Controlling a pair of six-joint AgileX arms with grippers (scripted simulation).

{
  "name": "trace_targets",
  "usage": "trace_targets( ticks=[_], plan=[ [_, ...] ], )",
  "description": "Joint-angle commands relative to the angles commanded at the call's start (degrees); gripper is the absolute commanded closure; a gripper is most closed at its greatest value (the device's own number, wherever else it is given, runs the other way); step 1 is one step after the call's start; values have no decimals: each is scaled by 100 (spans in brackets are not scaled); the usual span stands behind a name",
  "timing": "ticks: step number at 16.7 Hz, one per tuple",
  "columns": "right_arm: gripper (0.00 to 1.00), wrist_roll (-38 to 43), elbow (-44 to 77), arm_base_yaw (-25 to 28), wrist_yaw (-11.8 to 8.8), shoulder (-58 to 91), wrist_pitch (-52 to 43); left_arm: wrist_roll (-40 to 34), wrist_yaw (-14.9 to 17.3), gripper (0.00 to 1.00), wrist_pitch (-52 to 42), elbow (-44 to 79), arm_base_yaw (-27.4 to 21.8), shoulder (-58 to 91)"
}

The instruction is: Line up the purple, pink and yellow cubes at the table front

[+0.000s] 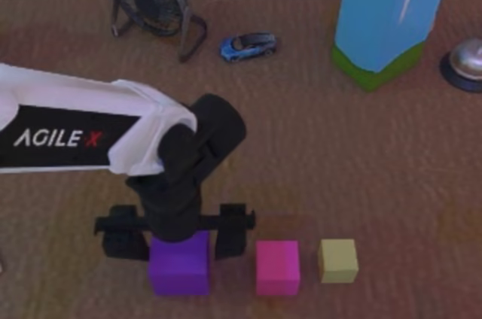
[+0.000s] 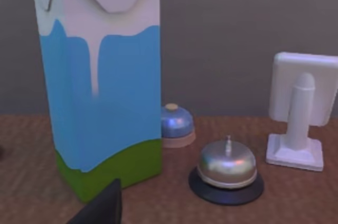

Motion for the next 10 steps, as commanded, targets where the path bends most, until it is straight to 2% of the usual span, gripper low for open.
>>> trace_targets(
  ticks=[10],
  plan=[
    [0,0,0,0,0,0,0,-12,-7,0,-240,166,14,-92]
  ],
)
